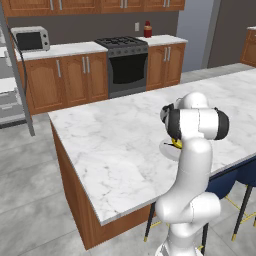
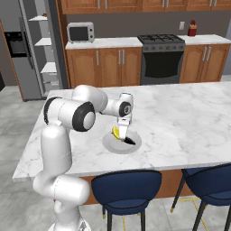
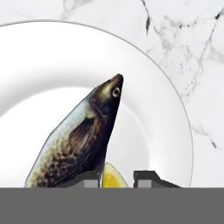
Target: Take the lemon wedge from the fridge and place it on the plate with fish on the dining counter.
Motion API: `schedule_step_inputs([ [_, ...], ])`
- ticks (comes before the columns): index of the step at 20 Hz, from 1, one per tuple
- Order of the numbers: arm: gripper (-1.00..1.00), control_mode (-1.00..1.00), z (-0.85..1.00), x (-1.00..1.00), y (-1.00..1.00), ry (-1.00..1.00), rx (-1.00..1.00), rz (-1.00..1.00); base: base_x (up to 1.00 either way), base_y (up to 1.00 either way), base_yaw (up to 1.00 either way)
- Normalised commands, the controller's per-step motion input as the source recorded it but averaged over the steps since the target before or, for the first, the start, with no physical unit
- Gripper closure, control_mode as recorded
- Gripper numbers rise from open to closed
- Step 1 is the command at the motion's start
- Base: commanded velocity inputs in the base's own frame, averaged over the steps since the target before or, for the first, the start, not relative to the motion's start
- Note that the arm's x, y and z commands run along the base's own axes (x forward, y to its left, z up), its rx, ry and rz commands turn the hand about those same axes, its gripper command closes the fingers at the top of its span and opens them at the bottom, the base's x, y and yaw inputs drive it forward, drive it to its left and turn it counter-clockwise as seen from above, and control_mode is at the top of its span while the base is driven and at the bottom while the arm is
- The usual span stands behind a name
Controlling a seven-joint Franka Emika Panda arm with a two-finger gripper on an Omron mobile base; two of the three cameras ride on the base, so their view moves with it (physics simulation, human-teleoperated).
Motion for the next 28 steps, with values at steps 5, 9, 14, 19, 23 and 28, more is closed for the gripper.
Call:
schedule_step_inputs([
  [5,-1.0,-1.0,0.11,0.0,0.0,-0.01,0.0,0.0,0.0,0.0,0.0],
  [9,-1.0,-1.0,0.77,-0.23,0.0,-0.07,0.0,-0.05,0.0,0.0,0.0],
  [14,-1.0,-1.0,0.94,-0.93,0.05,-0.27,0.0,-0.09,0.0,0.0,0.0],
  [19,-1.0,-1.0,0.11,-1.0,0.43,-0.3,-0.04,-0.04,0.0,0.0,0.0],
  [23,-1.0,-1.0,-0.19,-1.0,0.64,-0.35,-0.19,-0.01,0.0,0.0,0.0],
  [28,-1.0,-1.0,-0.2,-1.0,0.84,-0.62,-0.55,0.0,0.0,0.0,0.0],
])
